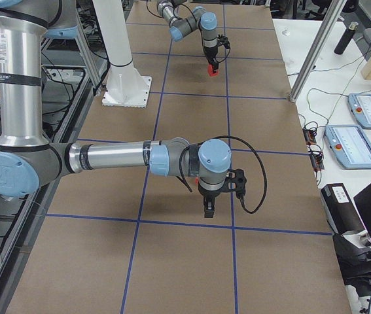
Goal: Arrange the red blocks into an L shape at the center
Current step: 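Carry the red cube with the left gripper to the grid center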
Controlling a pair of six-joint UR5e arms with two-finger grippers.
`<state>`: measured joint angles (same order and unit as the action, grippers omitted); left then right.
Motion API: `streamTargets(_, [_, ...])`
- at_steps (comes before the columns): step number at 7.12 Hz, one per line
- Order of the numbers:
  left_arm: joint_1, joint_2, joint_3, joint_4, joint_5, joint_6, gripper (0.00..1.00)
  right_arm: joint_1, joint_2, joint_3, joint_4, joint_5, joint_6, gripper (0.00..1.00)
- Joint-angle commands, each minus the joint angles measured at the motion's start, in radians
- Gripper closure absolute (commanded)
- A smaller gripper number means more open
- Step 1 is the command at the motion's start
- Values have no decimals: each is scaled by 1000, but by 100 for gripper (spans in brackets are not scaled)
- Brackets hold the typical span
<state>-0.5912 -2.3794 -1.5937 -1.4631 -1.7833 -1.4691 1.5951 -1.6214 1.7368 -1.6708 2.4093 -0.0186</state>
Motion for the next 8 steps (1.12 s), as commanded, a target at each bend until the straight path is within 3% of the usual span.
streamTargets(1, [4, -111, 87, -22, 13, 175, 100, 0, 0, 1, 0, 1, 0, 1])
streamTargets(2, [5, -182, 245, -151, 13, 203, 100, 0, 2, 1, 0, 2, 0, 1])
streamTargets(3, [5, -201, 333, -249, 34, 261, 100, 0, 2, 1, 0, 1, -1, 1])
streamTargets(8, [8, -201, 459, -384, 56, 342, 100, 0, 2, 0, 0, 1, 0, 1])
